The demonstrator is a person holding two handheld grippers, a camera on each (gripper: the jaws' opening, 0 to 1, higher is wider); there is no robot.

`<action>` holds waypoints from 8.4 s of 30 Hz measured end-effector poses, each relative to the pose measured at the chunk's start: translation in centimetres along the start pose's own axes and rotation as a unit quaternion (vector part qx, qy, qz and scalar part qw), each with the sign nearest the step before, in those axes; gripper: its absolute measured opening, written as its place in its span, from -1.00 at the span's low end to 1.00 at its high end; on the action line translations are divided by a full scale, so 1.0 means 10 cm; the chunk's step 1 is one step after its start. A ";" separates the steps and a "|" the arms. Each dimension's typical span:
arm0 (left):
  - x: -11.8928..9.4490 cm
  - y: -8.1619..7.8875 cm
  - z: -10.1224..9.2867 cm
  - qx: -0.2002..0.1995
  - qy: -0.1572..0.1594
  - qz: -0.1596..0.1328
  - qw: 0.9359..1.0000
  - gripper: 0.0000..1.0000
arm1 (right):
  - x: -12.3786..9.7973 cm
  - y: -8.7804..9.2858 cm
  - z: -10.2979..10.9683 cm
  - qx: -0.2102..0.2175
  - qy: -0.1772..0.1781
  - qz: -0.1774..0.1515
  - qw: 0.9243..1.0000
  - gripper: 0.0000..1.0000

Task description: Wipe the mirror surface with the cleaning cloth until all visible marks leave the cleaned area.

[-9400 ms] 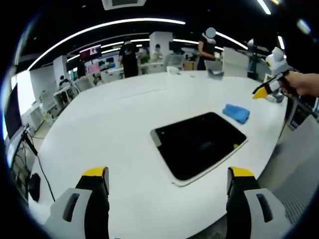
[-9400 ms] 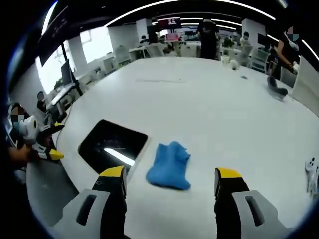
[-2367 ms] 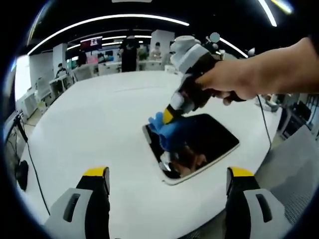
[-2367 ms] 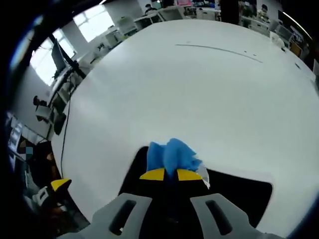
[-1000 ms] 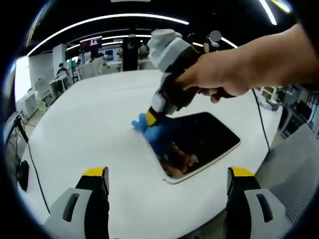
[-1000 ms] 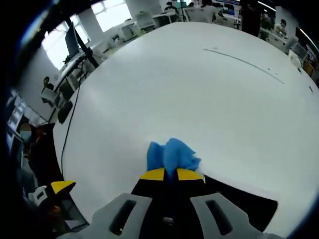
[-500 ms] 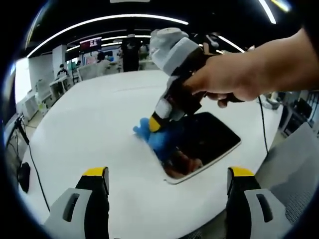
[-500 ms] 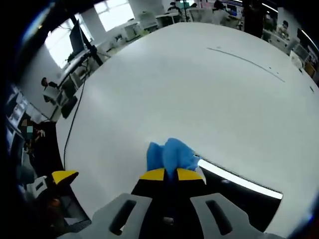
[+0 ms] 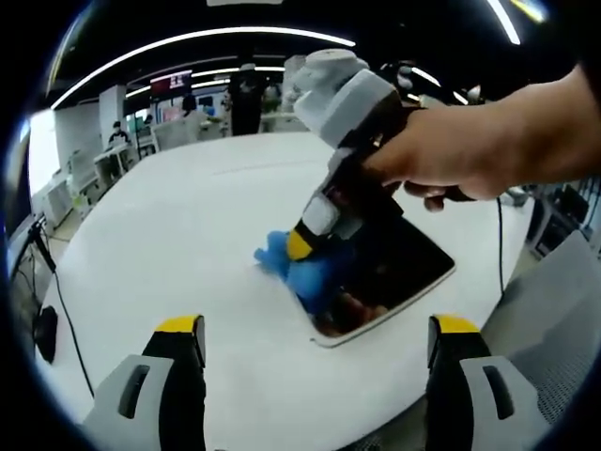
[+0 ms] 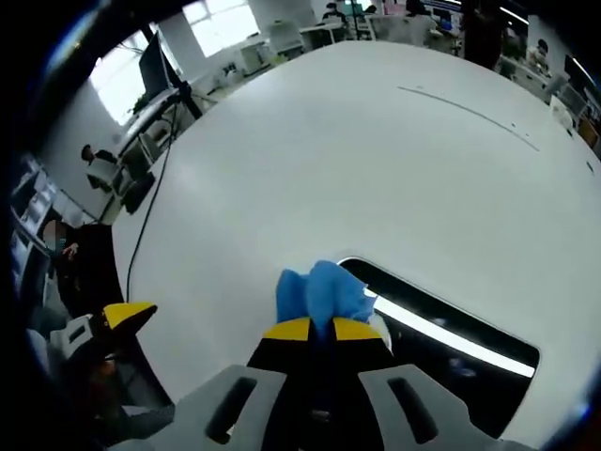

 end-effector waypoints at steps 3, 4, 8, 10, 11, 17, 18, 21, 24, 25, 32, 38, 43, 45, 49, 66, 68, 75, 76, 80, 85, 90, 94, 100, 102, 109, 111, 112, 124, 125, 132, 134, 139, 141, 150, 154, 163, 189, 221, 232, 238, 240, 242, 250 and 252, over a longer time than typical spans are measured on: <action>0.00 0.00 0.00 0.000 -0.001 0.000 1.000 0.98 | 0.00 0.01 0.01 -0.002 -0.001 0.002 1.000 -0.97; 0.00 0.00 0.00 0.000 -0.001 0.000 1.000 0.98 | 0.02 0.00 0.00 -0.003 -0.001 0.001 1.000 -0.97; -0.01 0.00 0.01 0.001 -0.003 0.001 1.000 0.98 | 0.02 0.02 0.01 0.002 -0.005 0.003 1.000 -0.97; -0.01 0.00 0.01 0.000 -0.004 0.001 1.000 0.98 | 0.04 0.01 0.01 0.005 -0.009 0.006 1.000 -0.97; -0.01 0.00 0.01 0.000 -0.004 0.001 1.000 0.98 | 0.04 0.01 0.00 0.005 -0.010 0.005 1.000 -0.97; 0.00 0.01 0.03 -0.001 -0.007 0.002 1.000 0.98 | 0.03 0.01 0.00 0.010 -0.017 0.004 1.000 -0.98; 0.00 0.01 0.03 -0.001 -0.007 0.002 1.000 0.98 | 0.03 0.01 0.00 0.011 -0.019 0.004 1.000 -0.98; -0.01 0.01 0.03 0.000 -0.009 0.001 1.000 0.98 | 0.02 0.02 0.01 0.017 -0.022 0.005 1.000 -0.98; 0.00 0.00 0.05 -0.001 -0.011 0.000 1.000 0.98 | -0.02 0.05 0.03 0.017 -0.021 0.000 1.000 -0.99; 0.00 0.00 0.04 -0.001 -0.010 0.000 1.000 0.98 | -0.04 0.07 0.04 0.017 -0.022 -0.001 1.000 -0.99; 0.00 0.00 0.03 0.001 -0.008 0.000 1.000 0.98 | -0.12 0.14 0.03 0.017 -0.023 -0.002 1.000 -0.99; -0.01 -0.02 0.02 0.000 -0.003 -0.005 1.000 0.98 | -0.13 0.17 -0.08 0.030 -0.031 -0.005 0.999 -0.99; 0.00 -0.01 0.01 0.003 -0.002 -0.002 1.000 0.98 | -0.15 0.20 -0.14 0.026 -0.026 -0.003 0.999 -0.99; 0.00 -0.01 0.01 0.004 -0.001 -0.002 1.000 0.98 | -0.16 0.22 -0.16 0.028 -0.027 -0.005 0.999 -1.00; 0.00 -0.01 0.00 0.004 0.001 -0.002 1.000 0.98 | -0.18 0.24 -0.17 0.027 -0.027 -0.005 0.999 -1.00; 0.00 0.00 0.01 -0.005 0.002 -0.001 1.000 0.98 | -0.30 0.43 -0.48 0.042 -0.026 -0.004 0.999 -0.99; 0.00 0.00 0.01 -0.006 0.001 -0.001 1.000 0.98 | -0.32 0.46 -0.53 0.047 -0.027 -0.004 0.999 -0.99; 0.00 0.00 0.01 -0.006 0.001 -0.001 1.000 0.98 | -0.35 0.54 -0.66 0.046 -0.025 -0.007 0.999 -0.99; 0.00 0.00 0.01 -0.007 0.000 -0.001 1.000 0.98 | -0.35 0.55 -0.68 0.045 -0.025 -0.007 0.999 -0.99; 0.00 0.00 0.02 -0.009 0.000 -0.003 1.000 0.98 | -0.34 0.58 -0.77 0.049 -0.026 -0.004 0.998 -0.99; 0.00 0.00 0.03 -0.012 -0.003 -0.004 1.000 0.98 | -0.37 0.62 -0.79 0.051 -0.026 -0.003 0.998 -0.99; -0.01 0.00 0.05 -0.015 -0.007 -0.004 1.000 0.98 | -0.42 0.70 -0.86 0.056 -0.027 0.001 0.998 -0.99; -0.01 0.01 0.05 -0.015 -0.008 -0.003 1.000 0.98 | -0.47 0.78 -0.93 0.055 -0.024 0.003 0.998 -0.99; -0.01 0.01 0.05 -0.018 -0.010 -0.003 1.000 0.98 | -0.56 0.89 -1.03 0.060 -0.024 0.002 0.998 -0.99; 0.00 0.01 0.05 -0.019 -0.009 -0.002 1.000 0.97 | -0.56 0.91 -1.07 0.061 -0.024 0.003 0.998 -0.99; 0.00 0.02 0.06 -0.019 -0.011 0.000 1.000 0.96 | -0.59 0.97 -1.22 0.073 -0.025 0.005 0.997 -0.99; 0.00 0.02 0.06 -0.022 -0.012 -0.001 1.000 0.97 | -0.61 1.03 -1.28 0.084 -0.025 0.006 0.996 -0.99; 0.00 0.02 0.07 -0.023 -0.013 -0.001 1.000 0.98 | -0.62 1.03 -1.28 0.085 -0.026 0.005 0.996 -0.99; -0.03 -0.04 0.07 -0.004 -0.026 -0.015 1.000 0.99 | -0.66 1.15 -1.49 0.109 -0.018 0.003 0.994 -0.99; -0.03 -0.05 0.08 -0.007 -0.025 -0.018 0.999 0.99 | -0.67 1.17 -1.52 0.111 -0.016 0.004 0.994 -0.99; -0.04 -0.03 0.07 -0.012 -0.024 -0.014 1.000 0.99 | -0.72 1.32 -1.63 0.135 -0.005 0.016 0.991 -0.99; -0.03 -0.04 0.06 -0.007 -0.021 -0.014 1.000 0.99 | -0.72 1.31 -1.62 0.115 0.003 0.015 0.993 -0.99; -0.02 -0.04 0.04 -0.004 -0.015 -0.014 1.000 0.98 | -0.71 1.30 -1.57 0.096 0.028 0.018 0.995 -0.99; -0.02 -0.03 0.04 -0.005 -0.014 -0.012 1.000 0.98 | -0.71 1.29 -1.57 0.090 0.034 0.021 0.995 -0.99; -0.03 -0.04 0.03 -0.007 -0.009 -0.015 1.000 0.98 | -0.72 1.27 -1.51 0.059 0.068 0.034 0.995 -0.99; -0.03 -0.04 0.02 -0.004 -0.006 -0.015 1.000 0.98 | -0.73 1.29 -1.51 0.053 0.077 0.031 0.995 -0.99; -0.01 -0.03 -0.02 -0.004 0.006 -0.013 1.000 0.98 | -0.74 1.34 -1.46 0.063 0.083 0.025 0.994 -0.99; -0.01 -0.01 -0.01 -0.001 0.003 -0.006 1.000 0.98 | -0.76 1.53 -1.32 0.080 0.079 0.024 0.993 -0.99; -0.03 -0.03 0.00 0.011 -0.011 -0.009 1.000 0.98 | -0.77 1.56 -1.25 0.083 0.081 0.031 0.993 -0.99; -0.03 -0.02 0.02 0.012 -0.016 -0.004 1.000 0.98 | -0.71 1.47 -1.11 0.077 0.070 0.030 0.994 -0.99; -0.04 -0.02 0.04 0.006 -0.020 -0.007 1.000 0.98 | -0.68 1.41 -1.08 0.068 0.068 0.035 0.995 -0.99; -0.04 -0.03 0.05 0.004 -0.020 -0.008 1.000 0.98 | -0.68 1.40 -1.07 0.066 0.067 0.036 0.995 -0.99; -0.04 -0.03 0.04 0.006 -0.020 -0.008 1.000 0.98 | -0.67 1.40 -1.07 0.067 0.067 0.037 0.995 -0.99; -0.04 -0.04 0.04 0.000 -0.016 -0.014 1.000 0.98 | -0.66 1.38 -1.03 0.070 0.069 0.037 0.994 -0.99; -0.04 -0.04 0.04 -0.001 -0.015 -0.013 1.000 0.98 | -0.65 1.38 -1.02 0.071 0.071 0.036 0.994 -0.99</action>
Point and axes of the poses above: the point that each gripper's makers call its tool centre point, and the gripper's own axes: x roughly forward along the fingers, z roughly to its left, y roughly out of its underside, the point moved 1 cm from there along -x, roughly backward along the fingers, and after that the axes turned 10 degrees about z, right-handed, at the moved point
